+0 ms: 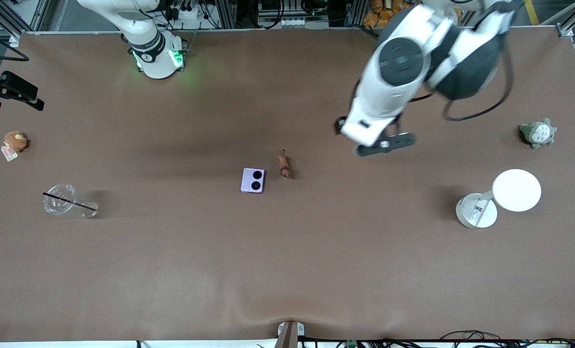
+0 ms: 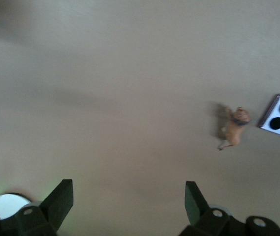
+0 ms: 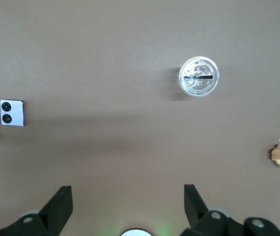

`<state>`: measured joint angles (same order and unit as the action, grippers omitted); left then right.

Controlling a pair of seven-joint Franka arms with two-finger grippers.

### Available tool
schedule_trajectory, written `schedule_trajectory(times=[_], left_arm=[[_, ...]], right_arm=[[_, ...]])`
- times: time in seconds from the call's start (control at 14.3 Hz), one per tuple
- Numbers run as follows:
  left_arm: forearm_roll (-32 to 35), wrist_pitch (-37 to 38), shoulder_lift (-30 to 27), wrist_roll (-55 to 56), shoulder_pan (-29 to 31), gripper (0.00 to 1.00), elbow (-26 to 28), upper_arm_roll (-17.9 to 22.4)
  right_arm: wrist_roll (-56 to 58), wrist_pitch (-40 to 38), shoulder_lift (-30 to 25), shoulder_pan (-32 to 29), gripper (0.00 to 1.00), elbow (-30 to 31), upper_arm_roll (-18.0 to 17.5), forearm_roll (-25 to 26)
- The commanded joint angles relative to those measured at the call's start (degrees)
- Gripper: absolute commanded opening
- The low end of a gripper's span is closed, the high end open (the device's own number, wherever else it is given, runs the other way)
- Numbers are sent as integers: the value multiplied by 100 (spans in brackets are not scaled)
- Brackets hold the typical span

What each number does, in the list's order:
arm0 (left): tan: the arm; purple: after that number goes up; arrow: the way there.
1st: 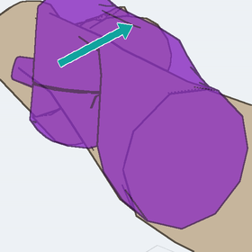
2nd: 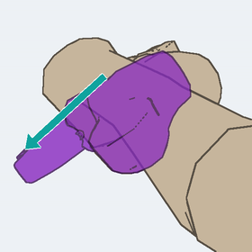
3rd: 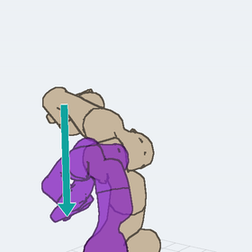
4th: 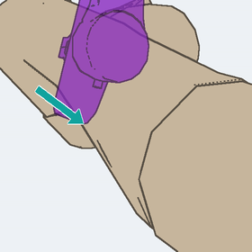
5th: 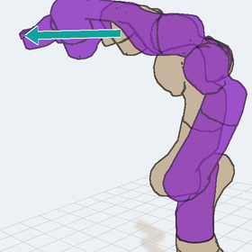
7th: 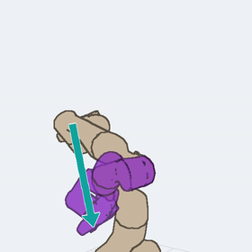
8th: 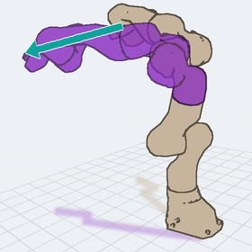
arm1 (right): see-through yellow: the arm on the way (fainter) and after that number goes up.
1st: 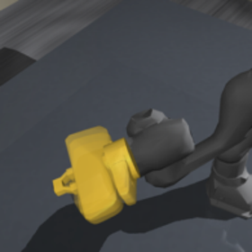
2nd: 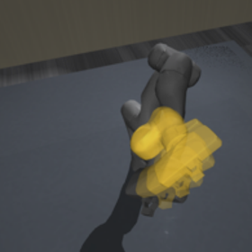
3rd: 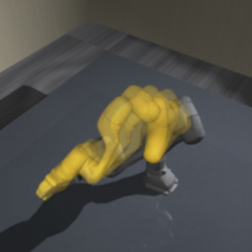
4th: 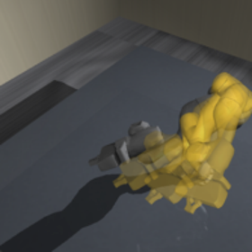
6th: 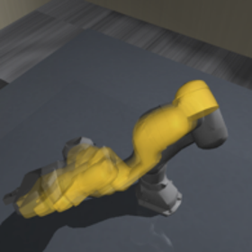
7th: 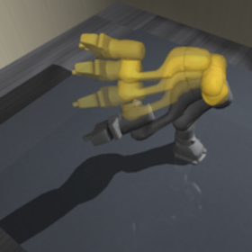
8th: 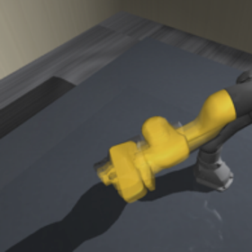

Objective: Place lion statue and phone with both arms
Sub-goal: 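Reach the left gripper over the brown lion figurine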

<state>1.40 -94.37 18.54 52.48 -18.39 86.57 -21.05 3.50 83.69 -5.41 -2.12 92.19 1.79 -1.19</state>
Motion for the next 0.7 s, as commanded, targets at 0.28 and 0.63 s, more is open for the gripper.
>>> schedule_trajectory(times=[0.28, 0.63], left_arm=[[560, -2127, 1562, 1939, -1034, 100, -220, 110], [1090, -2989, 2565, 2686, -1429, 100, -544, 206]], right_arm=[[-227, 630, -83, 80, 100, 624, -56, -294], [-990, 639, -83, 71, 100, 642, -538, -294]])
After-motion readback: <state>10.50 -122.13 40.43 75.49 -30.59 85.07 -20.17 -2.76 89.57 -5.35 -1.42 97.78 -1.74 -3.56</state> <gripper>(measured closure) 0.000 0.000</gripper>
